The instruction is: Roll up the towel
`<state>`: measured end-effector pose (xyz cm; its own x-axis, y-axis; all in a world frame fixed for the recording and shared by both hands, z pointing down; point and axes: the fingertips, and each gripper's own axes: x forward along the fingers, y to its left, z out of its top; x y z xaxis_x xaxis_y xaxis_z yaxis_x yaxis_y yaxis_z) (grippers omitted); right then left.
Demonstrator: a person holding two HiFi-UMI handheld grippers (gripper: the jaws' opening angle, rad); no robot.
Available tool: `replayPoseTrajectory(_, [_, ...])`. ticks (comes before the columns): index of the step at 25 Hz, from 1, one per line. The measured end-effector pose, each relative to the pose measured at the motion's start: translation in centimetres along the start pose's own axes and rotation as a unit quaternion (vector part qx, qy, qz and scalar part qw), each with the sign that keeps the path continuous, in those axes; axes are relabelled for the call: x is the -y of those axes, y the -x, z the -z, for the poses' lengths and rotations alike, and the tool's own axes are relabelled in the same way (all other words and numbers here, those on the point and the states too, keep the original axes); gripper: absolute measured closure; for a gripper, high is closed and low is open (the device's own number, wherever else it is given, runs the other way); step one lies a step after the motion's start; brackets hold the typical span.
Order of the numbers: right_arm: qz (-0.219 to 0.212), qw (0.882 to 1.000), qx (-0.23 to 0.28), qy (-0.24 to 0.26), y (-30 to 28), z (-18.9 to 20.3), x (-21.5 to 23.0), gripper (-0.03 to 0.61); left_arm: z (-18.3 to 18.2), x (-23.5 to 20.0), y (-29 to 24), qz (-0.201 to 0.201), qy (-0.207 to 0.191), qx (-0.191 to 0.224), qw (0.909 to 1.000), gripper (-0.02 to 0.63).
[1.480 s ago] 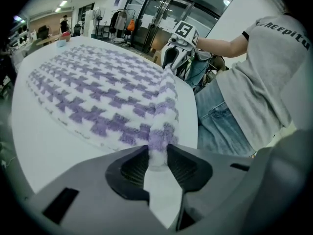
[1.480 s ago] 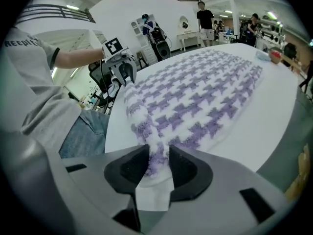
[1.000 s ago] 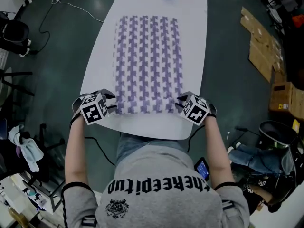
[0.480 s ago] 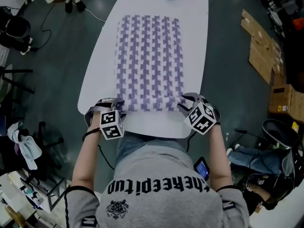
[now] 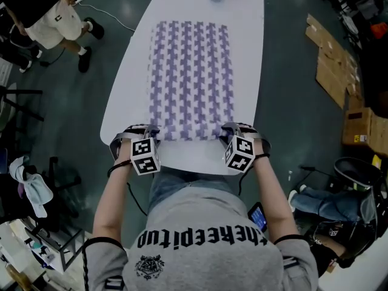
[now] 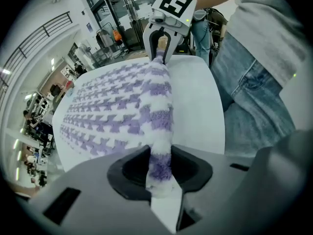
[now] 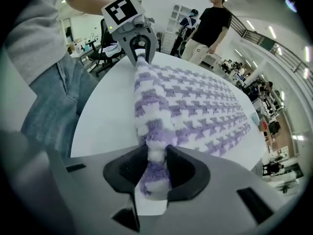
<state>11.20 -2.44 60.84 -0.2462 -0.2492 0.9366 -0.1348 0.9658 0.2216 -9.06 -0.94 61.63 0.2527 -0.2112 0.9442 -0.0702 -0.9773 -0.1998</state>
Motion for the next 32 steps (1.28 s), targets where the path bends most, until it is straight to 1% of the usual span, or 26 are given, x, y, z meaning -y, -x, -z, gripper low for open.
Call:
replayPoseTrajectory(2, [0.006,1.000,0.006,0.003,0.6,0.1,-0.3,0.479,0.0,0.2,0.4,-0.003,-0.004,0.000,1.0000,0.503])
replayPoseTrajectory(5, [-0.001,1.000,0.011,0.002,1.3,0.6,-1.6,0.510,-0.4,1.5,0.9,0.009,0.002,0.012,0.9999,0.503])
replayPoseTrajectory(9, [-0.038,0.999,0.012,-0.022,1.2,1.2,-4.4,0.532,-0.5,4.7,0.9,0.051,0.013,0.028,0.9982,0.507])
replayPoseTrajectory(12, [-0.074,0.995,0.022,-0.060,1.4,1.5,-4.4,0.534,-0.8,5.0,0.8,0.078,0.029,0.041,0.9957,0.506])
replayPoseTrajectory(16, [-0.107,0.990,0.027,-0.091,1.6,1.0,-2.9,0.532,-0.8,4.2,1.0,0.131,0.058,0.062,0.9878,0.506])
replayPoseTrajectory(18, [-0.115,0.988,0.027,-0.095,1.6,0.7,-2.1,0.532,-0.7,3.7,1.1,0.157,0.068,0.070,0.9828,0.505])
replayPoseTrajectory(21, [-0.117,0.988,0.030,-0.092,1.3,0.3,-1.0,0.532,-0.5,3.0,1.0,0.181,0.079,0.077,0.9773,0.504])
replayPoseTrajectory(24, [-0.120,0.989,0.026,-0.089,0.7,-0.1,0.1,0.531,-0.1,1.7,0.6,0.192,0.087,0.079,0.9743,0.503])
replayPoseTrajectory(28, [-0.121,0.988,0.022,-0.094,0.3,-0.5,1.9,0.531,0.5,-0.6,0.4,0.197,0.099,0.078,0.9723,0.497])
replayPoseTrajectory(32, [-0.099,0.990,0.029,-0.101,0.5,-0.5,2.6,0.531,0.3,-1.7,0.8,0.177,0.098,0.076,0.9763,0.495])
